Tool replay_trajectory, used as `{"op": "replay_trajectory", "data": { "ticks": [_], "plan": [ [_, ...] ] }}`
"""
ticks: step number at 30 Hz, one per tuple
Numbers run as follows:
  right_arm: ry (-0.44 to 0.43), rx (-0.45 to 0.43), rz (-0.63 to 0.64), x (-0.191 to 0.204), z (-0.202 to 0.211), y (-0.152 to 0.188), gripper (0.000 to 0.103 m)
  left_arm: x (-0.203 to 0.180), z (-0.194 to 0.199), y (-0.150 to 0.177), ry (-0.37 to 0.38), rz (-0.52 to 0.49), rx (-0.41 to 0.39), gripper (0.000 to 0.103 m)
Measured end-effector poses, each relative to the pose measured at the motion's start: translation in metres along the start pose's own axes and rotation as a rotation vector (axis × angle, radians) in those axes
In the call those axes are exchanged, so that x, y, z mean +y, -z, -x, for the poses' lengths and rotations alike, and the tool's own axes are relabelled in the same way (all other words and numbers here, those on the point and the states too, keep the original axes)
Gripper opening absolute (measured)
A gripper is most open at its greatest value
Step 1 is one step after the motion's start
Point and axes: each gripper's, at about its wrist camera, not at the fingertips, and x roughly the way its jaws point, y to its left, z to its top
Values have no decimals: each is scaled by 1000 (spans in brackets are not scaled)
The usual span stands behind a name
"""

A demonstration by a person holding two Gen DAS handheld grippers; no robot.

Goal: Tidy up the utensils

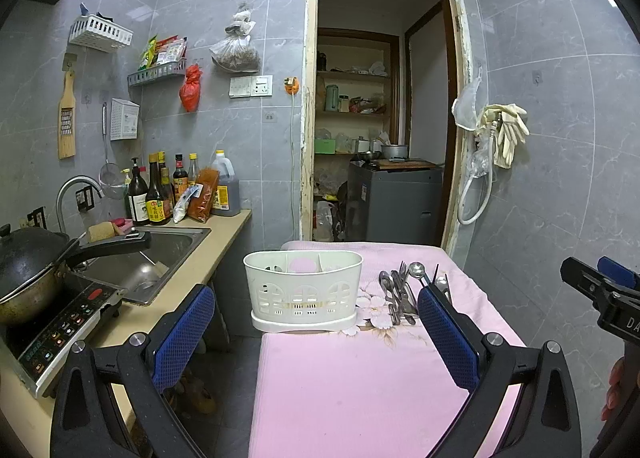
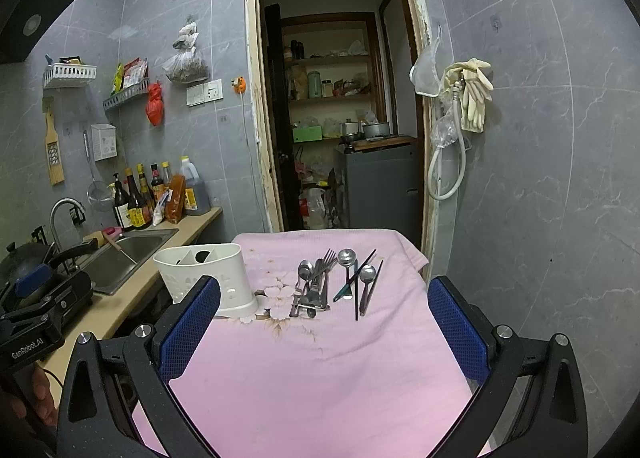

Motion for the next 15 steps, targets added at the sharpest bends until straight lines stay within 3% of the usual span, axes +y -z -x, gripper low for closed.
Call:
{"op": "replay_trajectory", "data": {
  "ticks": [15],
  "plan": [
    [0, 4, 0, 1, -1, 1, 102, -2, 0, 0, 0, 1, 2, 102]
  ]
}}
